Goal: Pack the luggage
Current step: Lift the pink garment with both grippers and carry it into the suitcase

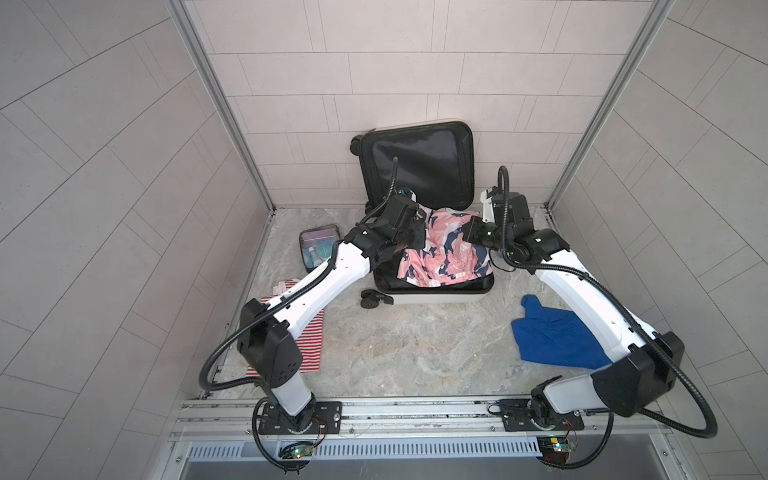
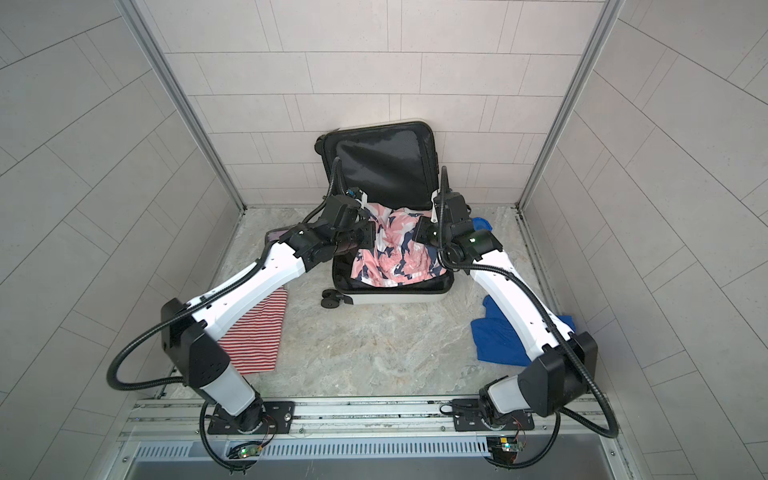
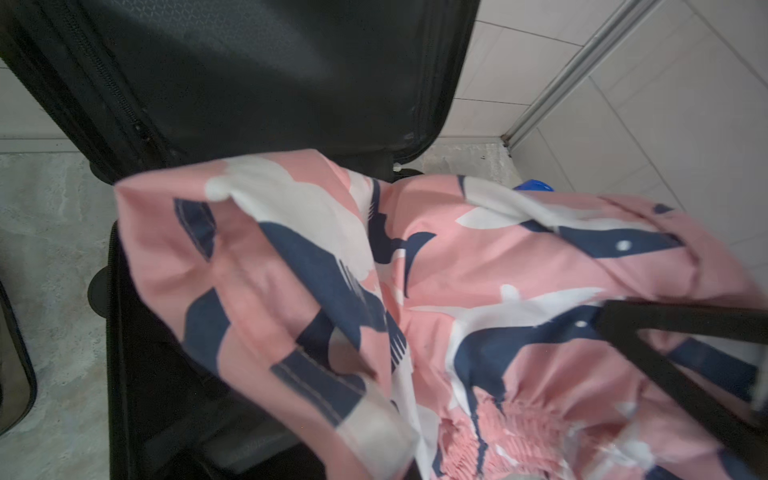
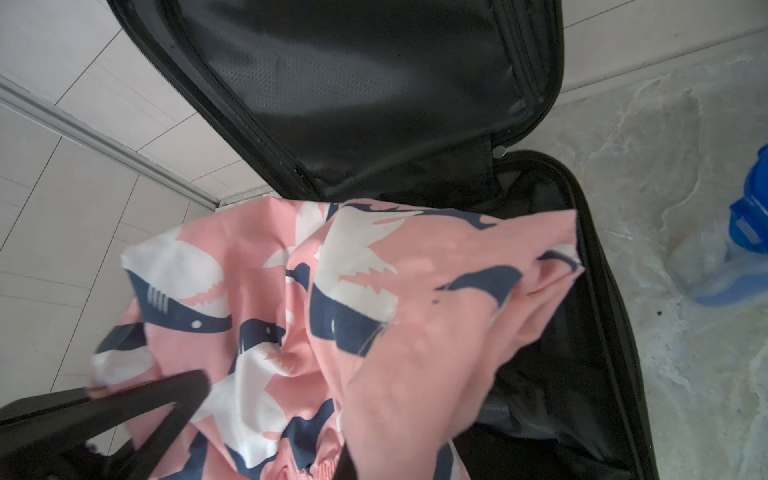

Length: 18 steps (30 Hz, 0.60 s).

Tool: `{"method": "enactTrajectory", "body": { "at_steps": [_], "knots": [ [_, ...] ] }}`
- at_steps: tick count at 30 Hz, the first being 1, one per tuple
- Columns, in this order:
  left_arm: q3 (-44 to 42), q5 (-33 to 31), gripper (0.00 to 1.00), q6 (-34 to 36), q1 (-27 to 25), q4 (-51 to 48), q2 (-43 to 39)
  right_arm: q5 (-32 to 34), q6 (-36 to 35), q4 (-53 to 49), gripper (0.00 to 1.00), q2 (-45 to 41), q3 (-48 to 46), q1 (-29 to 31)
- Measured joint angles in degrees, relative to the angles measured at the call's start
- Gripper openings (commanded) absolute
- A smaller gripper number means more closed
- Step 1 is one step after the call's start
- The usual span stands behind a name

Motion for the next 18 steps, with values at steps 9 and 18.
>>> {"method": "enactTrajectory", "body": {
  "at_steps": [9, 18],
  "knots": [
    [2.89, 3.8, 0.0, -0.02, 8.04, 1.03, 10.93, -2.99, -1.99, -2.97, 0.0, 16.68, 12.26, -2.32],
    [5.27, 4.55, 0.0, 1.16, 9.99, 0.13, 19.12, -4.94, -3.58, -5.77, 0.0, 31.3, 18.1, -3.34]
  ]
}}
